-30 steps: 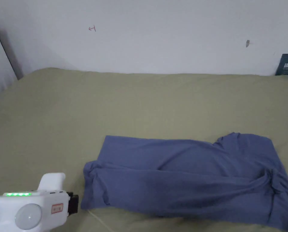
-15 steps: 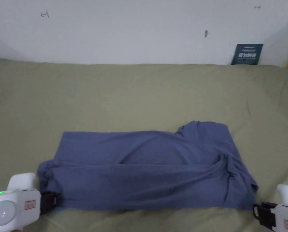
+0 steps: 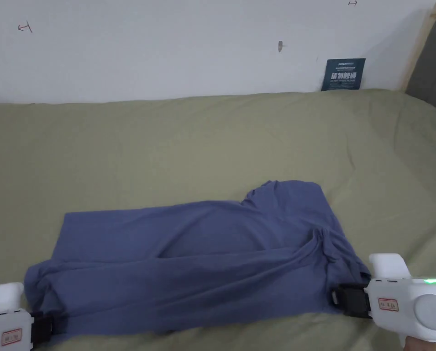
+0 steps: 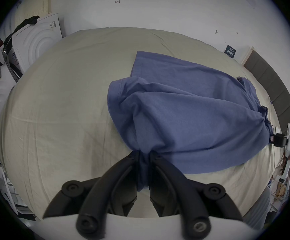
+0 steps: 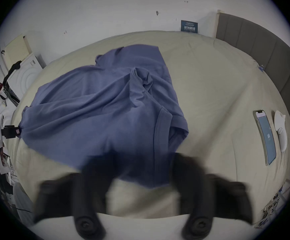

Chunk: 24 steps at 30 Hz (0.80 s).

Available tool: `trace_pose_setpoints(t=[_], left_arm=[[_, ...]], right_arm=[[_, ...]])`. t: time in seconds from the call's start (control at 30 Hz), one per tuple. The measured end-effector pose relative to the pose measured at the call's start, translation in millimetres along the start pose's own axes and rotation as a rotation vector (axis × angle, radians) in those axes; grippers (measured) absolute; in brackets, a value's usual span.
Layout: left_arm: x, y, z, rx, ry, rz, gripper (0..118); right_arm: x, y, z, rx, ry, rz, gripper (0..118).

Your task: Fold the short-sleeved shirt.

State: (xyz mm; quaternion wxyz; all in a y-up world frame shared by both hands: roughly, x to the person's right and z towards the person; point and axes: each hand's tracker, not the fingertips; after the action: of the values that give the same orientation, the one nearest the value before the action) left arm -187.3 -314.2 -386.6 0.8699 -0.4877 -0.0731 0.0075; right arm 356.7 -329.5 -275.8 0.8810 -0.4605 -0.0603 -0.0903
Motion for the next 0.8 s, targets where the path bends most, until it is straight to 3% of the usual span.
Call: trace_pose_setpoints(t=[0.03, 0.13, 0.23, 0.47, 0.8], left_arm=[[0.8, 1.8, -0.2, -0.006, 0.001, -0.004, 11], [-1.6, 4.6, 3.5, -0.012, -0.004, -0.006, 11], [-3.1, 7.2, 10.2, -0.011, 0.002, -0.023, 11], [-8.9, -7.8, 46.7, 0.002, -0.004, -0.052, 11], [-25.9, -98.7, 109.5, -0.042, -0.056, -0.060, 11]], right_arm=[[1.0, 0.0, -0.2, 0.002, -0.008, 0.006, 10], [22.7, 1.2, -6.3, -0.017, 0.054, -0.027, 8], [17.7, -3.4, 24.0, 0.004, 0.008, 0.046, 7], [21.3, -27.1, 68.1, 0.015, 0.038, 0.057, 7], [37.8, -118.6, 121.5, -0.047, 0.072, 0.068, 7]])
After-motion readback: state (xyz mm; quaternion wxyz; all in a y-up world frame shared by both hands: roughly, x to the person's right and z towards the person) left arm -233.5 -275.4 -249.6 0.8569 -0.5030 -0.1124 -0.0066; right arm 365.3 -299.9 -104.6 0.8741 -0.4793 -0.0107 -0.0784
